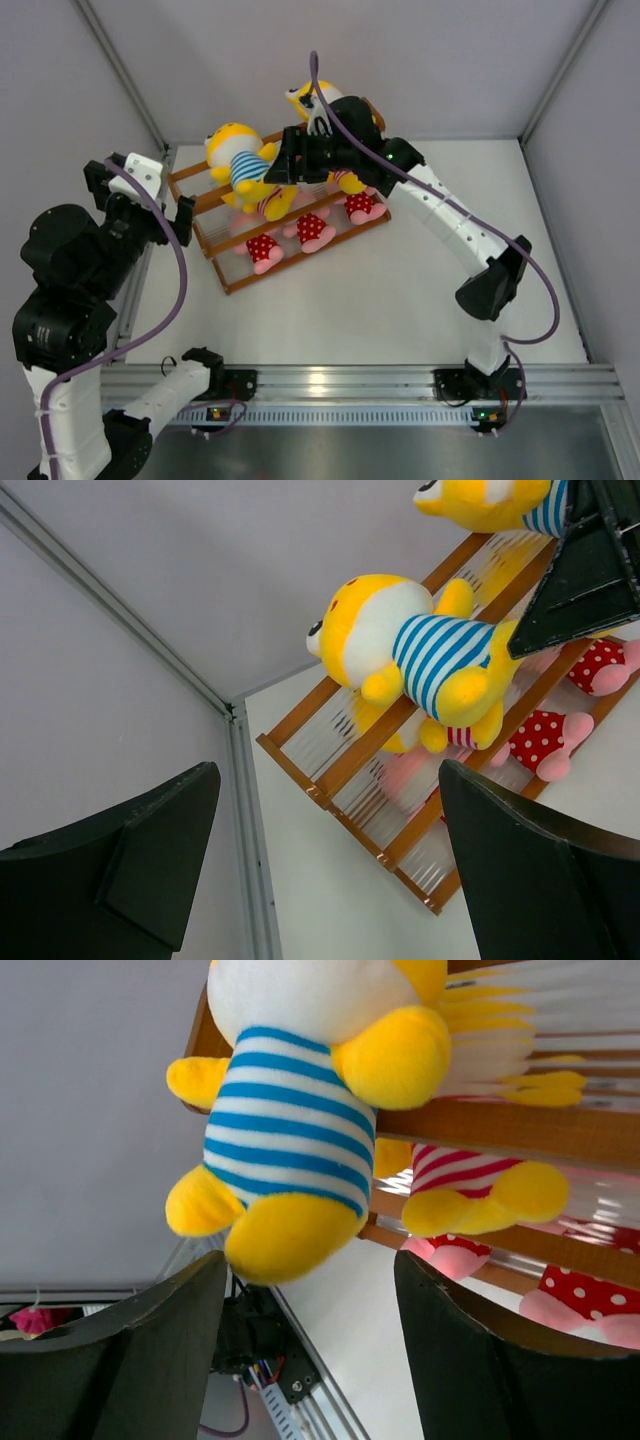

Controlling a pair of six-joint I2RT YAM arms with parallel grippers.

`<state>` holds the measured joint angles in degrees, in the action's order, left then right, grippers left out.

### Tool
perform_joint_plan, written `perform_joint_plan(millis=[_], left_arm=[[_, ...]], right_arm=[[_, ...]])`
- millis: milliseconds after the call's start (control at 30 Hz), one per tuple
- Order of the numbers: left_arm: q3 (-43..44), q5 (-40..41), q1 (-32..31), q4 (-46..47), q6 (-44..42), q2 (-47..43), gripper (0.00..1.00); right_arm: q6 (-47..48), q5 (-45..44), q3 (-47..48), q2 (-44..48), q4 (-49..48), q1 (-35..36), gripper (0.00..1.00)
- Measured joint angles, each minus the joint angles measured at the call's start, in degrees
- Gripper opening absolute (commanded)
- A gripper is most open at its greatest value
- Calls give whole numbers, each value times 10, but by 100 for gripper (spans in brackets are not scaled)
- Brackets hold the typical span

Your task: Place and organize the stuffed toys onto the shelf

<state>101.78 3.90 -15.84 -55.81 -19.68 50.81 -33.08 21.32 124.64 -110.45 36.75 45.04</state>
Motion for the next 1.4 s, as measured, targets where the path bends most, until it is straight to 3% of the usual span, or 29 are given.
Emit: perform_joint_plan(millis=[133,300,500,733,1000,1133,1400], left_arm=[[-35,6,0,1,-1,-12,97],[-123,18,0,-1,-10,-40,97],[-221,21,17,-15,-26,-104,97],[-266,19,69,-19,-30,-192,97],[-330,8,135,-20,-17,-236,96],[-349,-12,160,-24,-5,-240,96],[-357,-39,181,-24,5,-241,96]], right_arm=[[12,-26,-57,55,-5,10,77],[43,-81,-62,106,1,26,85],[86,-166,-104,192,6,44,87],[111,-223,-322,372,-53,85,86],[88,-230,-560,490,-177,85,81],[64,-212,-633,486,-236,86,77],[21,-196,-669,372,-386,105,65]])
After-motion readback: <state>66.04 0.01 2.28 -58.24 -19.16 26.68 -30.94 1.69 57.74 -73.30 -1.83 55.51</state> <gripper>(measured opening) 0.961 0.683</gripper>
